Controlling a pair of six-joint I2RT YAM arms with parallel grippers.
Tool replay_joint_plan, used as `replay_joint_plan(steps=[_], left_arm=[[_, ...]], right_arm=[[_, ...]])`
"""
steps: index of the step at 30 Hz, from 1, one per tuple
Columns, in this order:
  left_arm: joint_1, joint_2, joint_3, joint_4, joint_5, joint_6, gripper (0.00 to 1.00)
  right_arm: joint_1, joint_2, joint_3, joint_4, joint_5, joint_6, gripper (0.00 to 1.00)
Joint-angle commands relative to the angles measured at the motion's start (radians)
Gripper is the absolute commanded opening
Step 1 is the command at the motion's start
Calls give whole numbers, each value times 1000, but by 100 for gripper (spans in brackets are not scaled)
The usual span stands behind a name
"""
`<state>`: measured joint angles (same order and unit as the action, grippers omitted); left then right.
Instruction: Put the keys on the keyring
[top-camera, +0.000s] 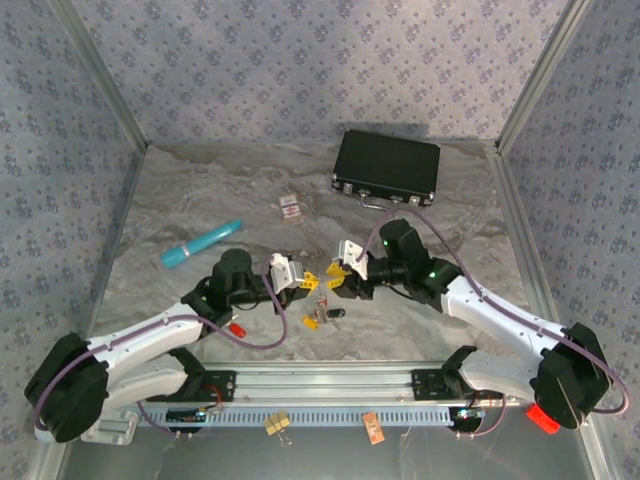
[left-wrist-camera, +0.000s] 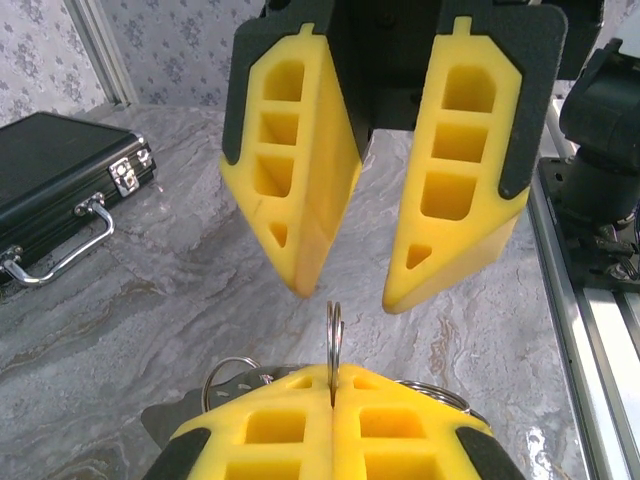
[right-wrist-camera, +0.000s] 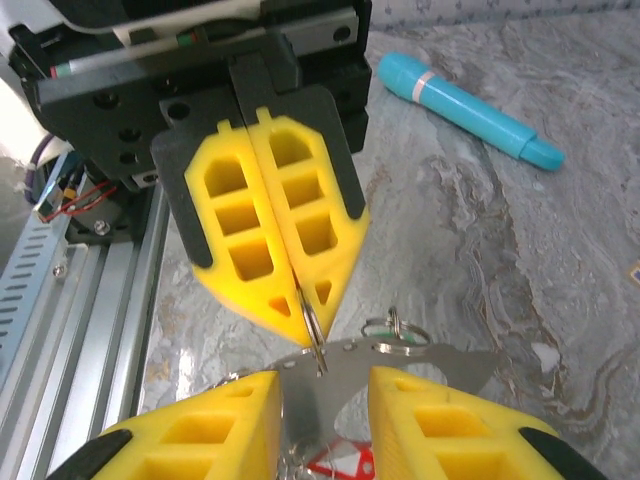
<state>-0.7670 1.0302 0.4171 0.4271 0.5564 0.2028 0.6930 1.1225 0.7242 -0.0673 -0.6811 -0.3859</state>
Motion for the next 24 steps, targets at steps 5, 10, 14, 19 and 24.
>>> replay_joint_plan(steps=[5, 10, 14, 19, 24], left_arm=[[-4, 6, -16, 134, 36, -39, 0], [-4, 6, -18, 150, 39, -41, 0], [-4, 1, -21, 148, 39, -38, 0], [-5, -11, -9, 97, 15, -27, 7], [-4, -37, 31, -51, -24, 28, 24]], right_arm=[[-4, 25, -5, 99, -64, 54, 25], [-4, 38, 6, 97, -74, 56, 11], [-3, 43, 32, 51, -73, 33, 3], [3, 49, 87, -57, -66, -30, 0], [34, 73, 199, -284, 46, -161, 0]])
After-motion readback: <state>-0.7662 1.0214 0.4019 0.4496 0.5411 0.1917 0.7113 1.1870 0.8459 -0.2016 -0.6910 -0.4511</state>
